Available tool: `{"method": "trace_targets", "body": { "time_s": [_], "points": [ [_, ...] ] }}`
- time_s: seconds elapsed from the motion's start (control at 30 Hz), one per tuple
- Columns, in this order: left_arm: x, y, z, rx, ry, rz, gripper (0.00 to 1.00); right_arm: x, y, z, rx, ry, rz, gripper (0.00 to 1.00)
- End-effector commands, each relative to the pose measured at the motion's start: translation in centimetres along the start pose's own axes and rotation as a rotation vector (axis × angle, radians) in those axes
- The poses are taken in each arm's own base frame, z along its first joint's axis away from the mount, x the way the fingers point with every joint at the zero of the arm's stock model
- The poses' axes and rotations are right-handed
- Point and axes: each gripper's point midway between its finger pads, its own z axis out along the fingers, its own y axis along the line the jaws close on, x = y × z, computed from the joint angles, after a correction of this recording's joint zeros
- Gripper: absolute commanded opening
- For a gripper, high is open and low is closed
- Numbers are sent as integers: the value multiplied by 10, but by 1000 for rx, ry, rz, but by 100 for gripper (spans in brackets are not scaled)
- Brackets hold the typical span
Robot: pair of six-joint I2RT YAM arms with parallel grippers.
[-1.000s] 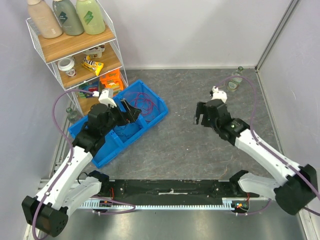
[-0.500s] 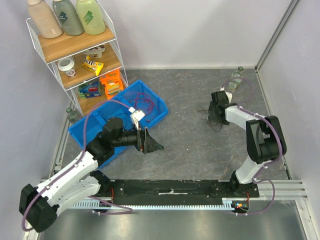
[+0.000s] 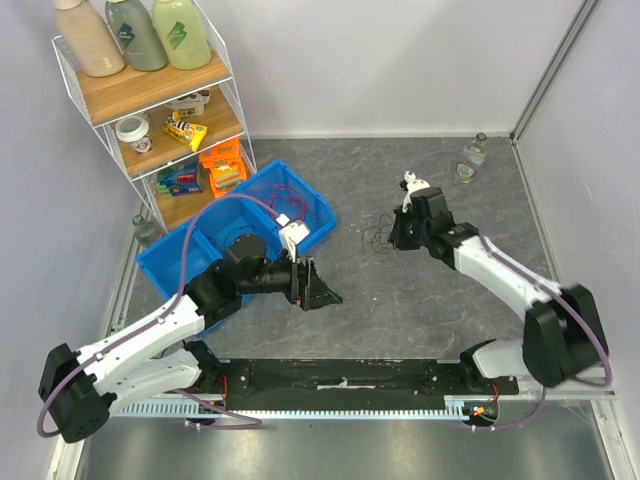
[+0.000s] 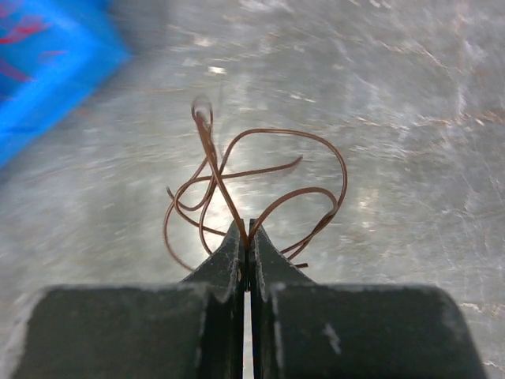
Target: Untangle the cables
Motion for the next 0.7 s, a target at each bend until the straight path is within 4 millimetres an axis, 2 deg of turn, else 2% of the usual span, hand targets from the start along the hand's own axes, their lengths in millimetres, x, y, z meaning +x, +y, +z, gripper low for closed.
{"method": "trace_targets", "body": {
  "time_s": [0.0,0.13,0.23,0.33,0.4,0.5,0.6,0.67],
  "points": [
    [-31,-8,-11,-47,-108,104,86,-18,57,-54,-332,-81,-93,0],
    [-58,-12,-28,-95,-254,126,86,-17,91,-94,-541,-105,-168,0],
    [-75,-32,-38,-24,-360,137,83,-13,110,-118,-662,-129,-215,0],
    [-79,-42,-34,27,-365,150,77,-11,127,-138,-769,-154,-238,0],
    [-79,-46,-31,51,-335,199,76,-9,135,-149,-826,-166,-248,0],
    [-78,-39,-30,6,-304,282,79,-5,145,-166,-910,-166,-271,0],
    [-77,-32,-33,-18,-313,377,89,0,152,-180,-966,-164,-295,0],
    [-70,-31,-30,2,-291,405,90,0,154,-187,-984,-171,-300,0]
  ]
}}
